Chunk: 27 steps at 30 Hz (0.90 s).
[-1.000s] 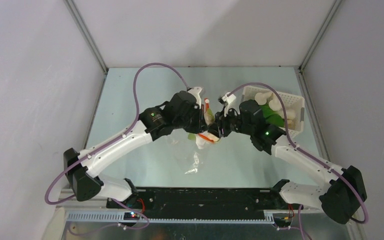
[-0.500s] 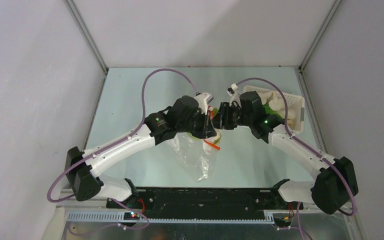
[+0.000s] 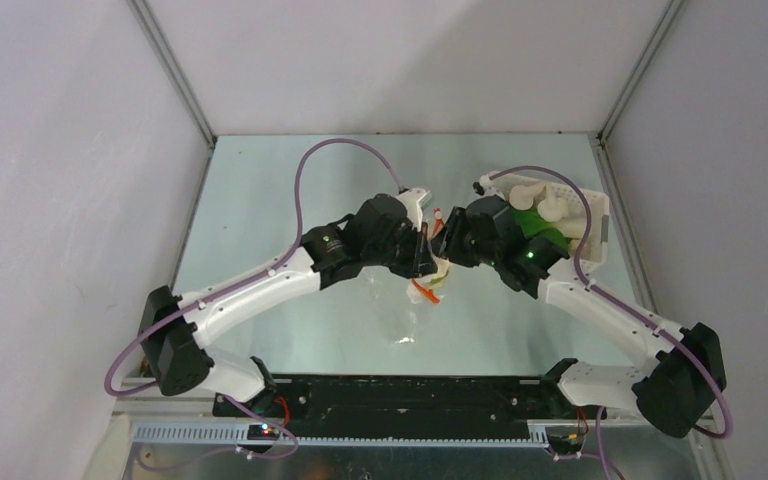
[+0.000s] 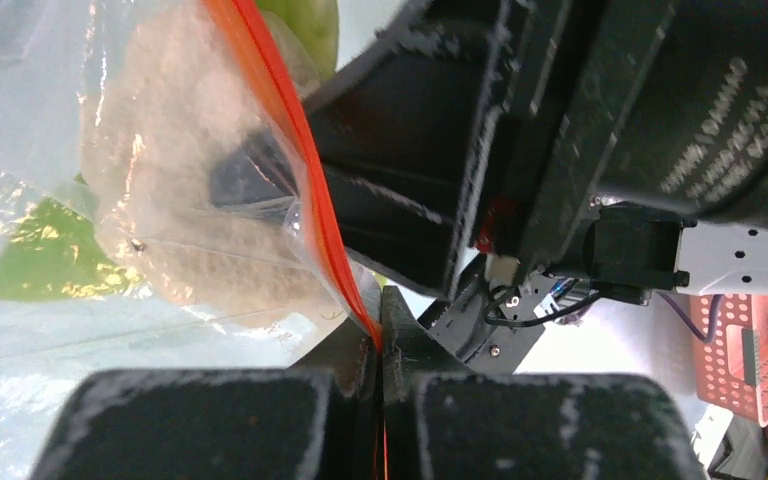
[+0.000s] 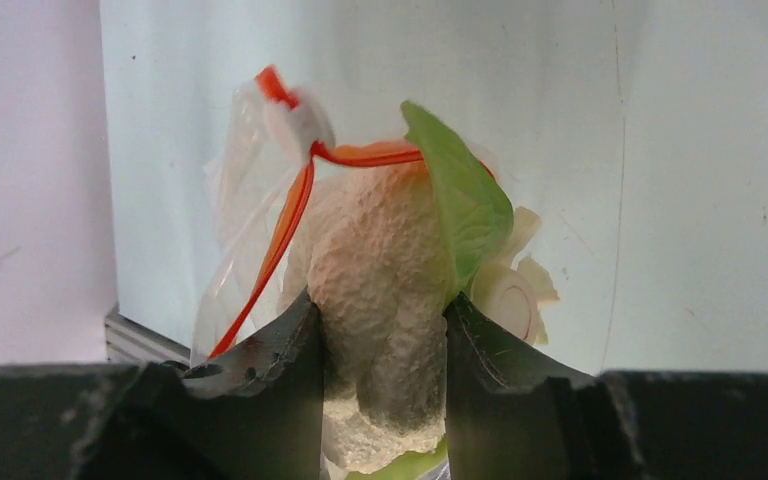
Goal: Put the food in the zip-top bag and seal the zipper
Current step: Place the fake vegetable in the zipper food storage bag.
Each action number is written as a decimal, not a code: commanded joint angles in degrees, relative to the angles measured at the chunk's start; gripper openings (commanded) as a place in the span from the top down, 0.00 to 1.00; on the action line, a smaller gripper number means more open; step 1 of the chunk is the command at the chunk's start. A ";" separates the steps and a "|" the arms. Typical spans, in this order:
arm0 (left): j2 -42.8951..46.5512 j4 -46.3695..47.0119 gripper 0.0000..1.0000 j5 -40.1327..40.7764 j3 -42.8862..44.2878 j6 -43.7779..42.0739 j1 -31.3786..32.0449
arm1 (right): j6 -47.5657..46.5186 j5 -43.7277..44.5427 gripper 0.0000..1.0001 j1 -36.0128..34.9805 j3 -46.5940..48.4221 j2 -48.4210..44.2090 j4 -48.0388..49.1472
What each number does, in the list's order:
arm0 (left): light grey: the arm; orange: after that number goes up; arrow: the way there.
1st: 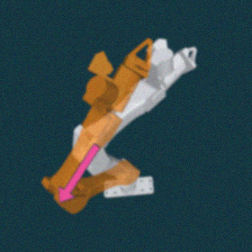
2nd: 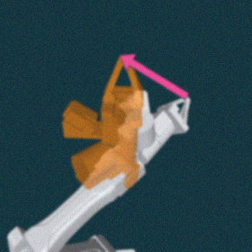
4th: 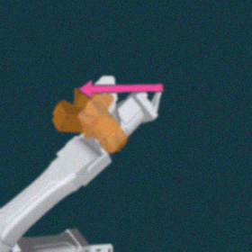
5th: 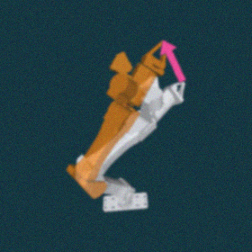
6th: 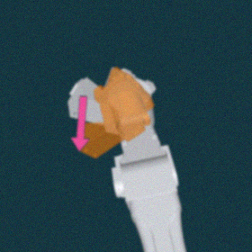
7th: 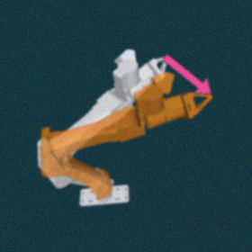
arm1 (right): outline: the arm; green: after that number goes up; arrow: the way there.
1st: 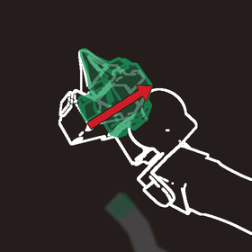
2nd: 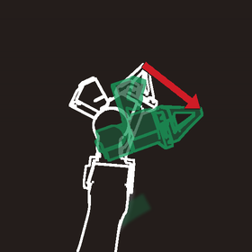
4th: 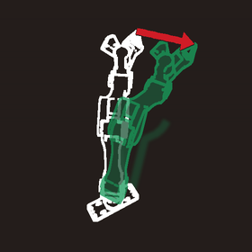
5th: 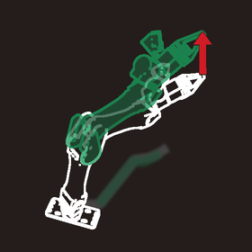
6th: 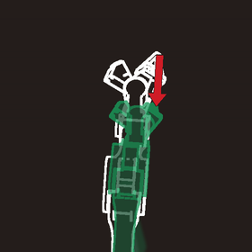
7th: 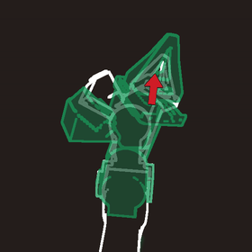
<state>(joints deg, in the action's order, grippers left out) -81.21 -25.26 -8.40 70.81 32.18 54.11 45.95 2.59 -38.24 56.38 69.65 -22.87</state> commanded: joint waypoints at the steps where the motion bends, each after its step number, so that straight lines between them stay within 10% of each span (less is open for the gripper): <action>1: 0.84 2.88 1.00 0.20 2.21 2.53 -1.37 | -5.77 6.22 0.74 -1.87 -1.19 -3.34 2.74; 14: 2.52 6.31 1.00 -1.72 1.15 4.91 -3.48 | -20.31 -3.91 0.43 -7.82 -5.30 -2.87 10.34; 27: 2.81 9.27 1.00 -4.24 -1.26 6.47 -3.64 | -8.45 -1.86 0.14 -7.87 -1.43 -4.50 8.37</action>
<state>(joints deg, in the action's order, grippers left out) -80.66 -28.45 -10.74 68.97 36.27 50.11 33.34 7.86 -44.01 52.23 67.24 -17.63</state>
